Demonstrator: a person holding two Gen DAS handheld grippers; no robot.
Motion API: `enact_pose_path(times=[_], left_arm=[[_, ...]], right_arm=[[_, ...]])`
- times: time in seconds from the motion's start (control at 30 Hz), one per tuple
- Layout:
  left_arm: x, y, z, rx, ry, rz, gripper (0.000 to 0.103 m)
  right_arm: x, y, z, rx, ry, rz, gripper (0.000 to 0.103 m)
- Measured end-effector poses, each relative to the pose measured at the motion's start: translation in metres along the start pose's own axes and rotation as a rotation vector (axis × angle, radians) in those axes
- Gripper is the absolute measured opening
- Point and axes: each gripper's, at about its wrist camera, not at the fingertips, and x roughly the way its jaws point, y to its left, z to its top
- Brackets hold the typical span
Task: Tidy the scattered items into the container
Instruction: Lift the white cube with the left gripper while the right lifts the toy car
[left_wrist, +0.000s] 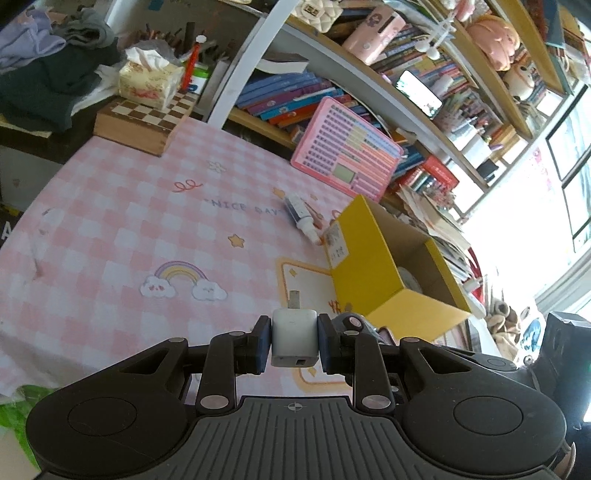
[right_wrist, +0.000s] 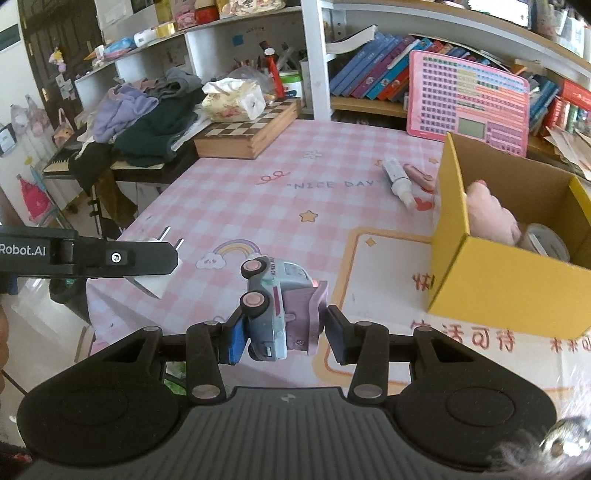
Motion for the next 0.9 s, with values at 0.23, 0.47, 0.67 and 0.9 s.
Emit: enact_pose_path(times=[0.23,0.47,0.67,0.9], left_arm=[[-0.006,-0.013,-0.013,0.033,0.014,-0.038,0.025],[0.002,-0.032,-0.022,0.099,0.062,-0.073,0.025],[0.008,-0.048,-0.027,0.146,0.093,-0.104,0.025],[0.018,-0.064,-0.031,0.182,0.127,-0.132,0.025]], right_arm=[[-0.024,-0.007,-0.02,0.047,-0.027,-0.051,0.041],[-0.044,-0.022,-0.042,0.119,-0.033,-0.11,0.041],[-0.058,-0.034,-0.054,0.172,-0.045,-0.158,0.041],[-0.069,-0.047,-0.064,0.207,-0.042,-0.187,0.041]])
